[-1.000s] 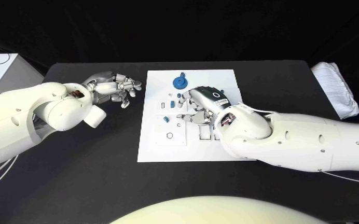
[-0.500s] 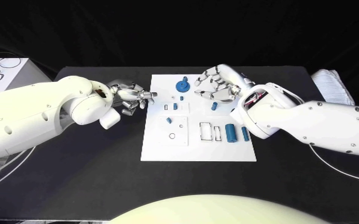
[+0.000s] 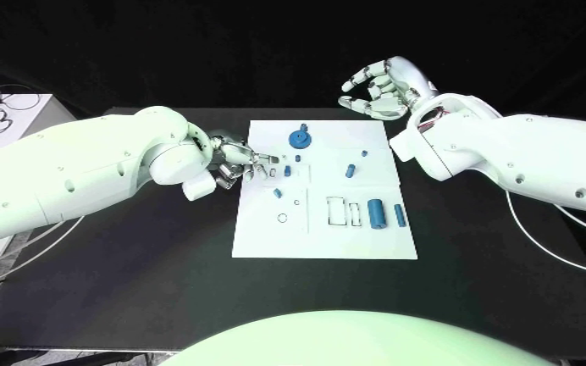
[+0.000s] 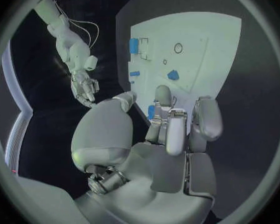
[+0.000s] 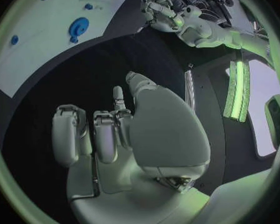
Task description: Assemble the parts on the task board
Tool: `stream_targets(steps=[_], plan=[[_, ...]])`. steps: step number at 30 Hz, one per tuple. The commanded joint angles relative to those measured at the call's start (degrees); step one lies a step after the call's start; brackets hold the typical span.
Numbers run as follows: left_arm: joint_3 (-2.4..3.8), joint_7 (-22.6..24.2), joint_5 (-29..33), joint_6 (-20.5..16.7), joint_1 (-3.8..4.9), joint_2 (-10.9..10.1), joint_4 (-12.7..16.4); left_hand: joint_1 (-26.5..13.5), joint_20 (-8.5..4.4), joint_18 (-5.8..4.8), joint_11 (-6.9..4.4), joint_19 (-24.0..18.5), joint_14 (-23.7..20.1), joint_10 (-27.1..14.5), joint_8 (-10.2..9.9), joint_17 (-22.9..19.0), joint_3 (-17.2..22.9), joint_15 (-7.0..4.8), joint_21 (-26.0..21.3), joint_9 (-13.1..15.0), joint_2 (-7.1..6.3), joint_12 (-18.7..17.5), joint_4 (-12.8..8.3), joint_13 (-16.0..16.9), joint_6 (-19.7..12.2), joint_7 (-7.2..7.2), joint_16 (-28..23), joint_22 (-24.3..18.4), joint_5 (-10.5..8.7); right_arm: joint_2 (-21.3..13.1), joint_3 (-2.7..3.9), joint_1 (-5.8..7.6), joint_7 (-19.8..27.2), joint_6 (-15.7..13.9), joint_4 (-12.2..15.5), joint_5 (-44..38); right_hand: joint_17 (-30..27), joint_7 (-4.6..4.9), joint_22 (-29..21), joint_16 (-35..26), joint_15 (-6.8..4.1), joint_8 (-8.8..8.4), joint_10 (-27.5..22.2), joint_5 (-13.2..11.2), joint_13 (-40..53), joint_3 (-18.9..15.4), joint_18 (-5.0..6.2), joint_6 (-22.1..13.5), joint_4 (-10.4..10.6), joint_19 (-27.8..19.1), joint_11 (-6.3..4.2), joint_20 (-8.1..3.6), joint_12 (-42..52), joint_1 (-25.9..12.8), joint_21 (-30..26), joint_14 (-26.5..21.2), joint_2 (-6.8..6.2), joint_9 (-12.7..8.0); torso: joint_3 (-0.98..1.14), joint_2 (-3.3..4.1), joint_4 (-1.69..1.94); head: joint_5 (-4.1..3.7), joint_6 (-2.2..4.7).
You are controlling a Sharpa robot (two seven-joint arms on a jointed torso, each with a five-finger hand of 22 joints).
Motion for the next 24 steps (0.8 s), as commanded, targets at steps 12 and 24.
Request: stream_targets(steps=[12, 24], plan=[[-3.66, -2.91, 1.04, 8.64, 2.36, 4.19, -3.00, -1.59, -0.20, -0.76, -0.45, -0.43, 2.64, 1.03, 1.80, 5.48, -1.37, -0.30, -0.05, 1.75, 0.88, 1.67, 0.02, 4.09, 1.66, -0.39, -0.13, 0.30, -0.61, 2.48, 0.05, 1.30, 2.25, -0.48, -3.82, 4.08, 12.40, 0.20, 12.36, -0.17, 0.40, -0.47, 1.61, -0.37, 11.01, -0.15, 1.15, -0.35, 0.28, 3.04, 0.46, 0.39, -0.37, -0.41, -0.55, 5.19, -0.31, -0.08, 0.07, 0.18, 0.13, -0.16, -0.47], [-4.20, -3.24, 1.64, 9.75, 2.63, 6.30, -5.76, -1.99, -0.38, -0.83, -0.72, -0.30, 2.77, 1.73, 2.50, 5.88, -1.36, -0.54, 0.14, 2.62, 2.25, 2.42, -0.01, 5.88, 1.73, -0.68, -0.02, 0.64, -0.21, 3.85, 0.06, 1.83, 1.80, -0.34, -5.96, 4.11, 12.45, 0.26, 12.15, -0.14, 0.46, -0.59, 1.36, -0.33, 10.80, -0.17, 1.30, -0.52, 0.26, 2.81, 0.52, 0.44, -0.74, -0.49, -1.36, 5.21, -0.35, -0.10, -0.07, 0.38, 0.28, -0.32, -0.47]])
